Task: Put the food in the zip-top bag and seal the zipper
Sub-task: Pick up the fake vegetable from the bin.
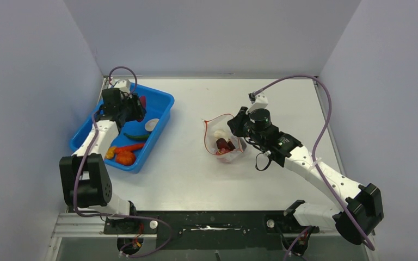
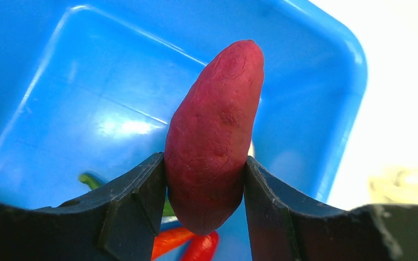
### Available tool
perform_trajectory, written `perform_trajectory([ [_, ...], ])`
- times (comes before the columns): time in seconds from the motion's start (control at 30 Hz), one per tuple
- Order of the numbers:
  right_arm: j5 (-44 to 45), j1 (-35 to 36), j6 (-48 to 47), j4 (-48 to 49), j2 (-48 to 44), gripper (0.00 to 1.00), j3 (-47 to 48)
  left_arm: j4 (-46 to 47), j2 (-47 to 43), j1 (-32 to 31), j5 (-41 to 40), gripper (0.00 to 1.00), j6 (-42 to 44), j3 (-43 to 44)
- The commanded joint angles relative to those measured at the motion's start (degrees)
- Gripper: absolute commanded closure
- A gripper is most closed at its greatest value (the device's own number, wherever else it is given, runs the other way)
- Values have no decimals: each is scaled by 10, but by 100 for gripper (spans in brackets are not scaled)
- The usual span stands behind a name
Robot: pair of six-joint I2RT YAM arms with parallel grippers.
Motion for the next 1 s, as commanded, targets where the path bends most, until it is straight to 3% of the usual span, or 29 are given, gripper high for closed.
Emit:
perform_trajectory([
  [0.0,9,-3,2,24,-23,100,13,33,-63,4,102,64,-47,-17],
  [0.43,-7,2,48,29,3,100,11,63,-184,-19,304,65,-113,-66],
  [0.77,-14,2,45,32,27,100,24,94,-210,-101,336,66,-194,-53],
  [0.97,-6,1,46,36,30,100,29,161,-217,-170,349,67,-284,-80],
])
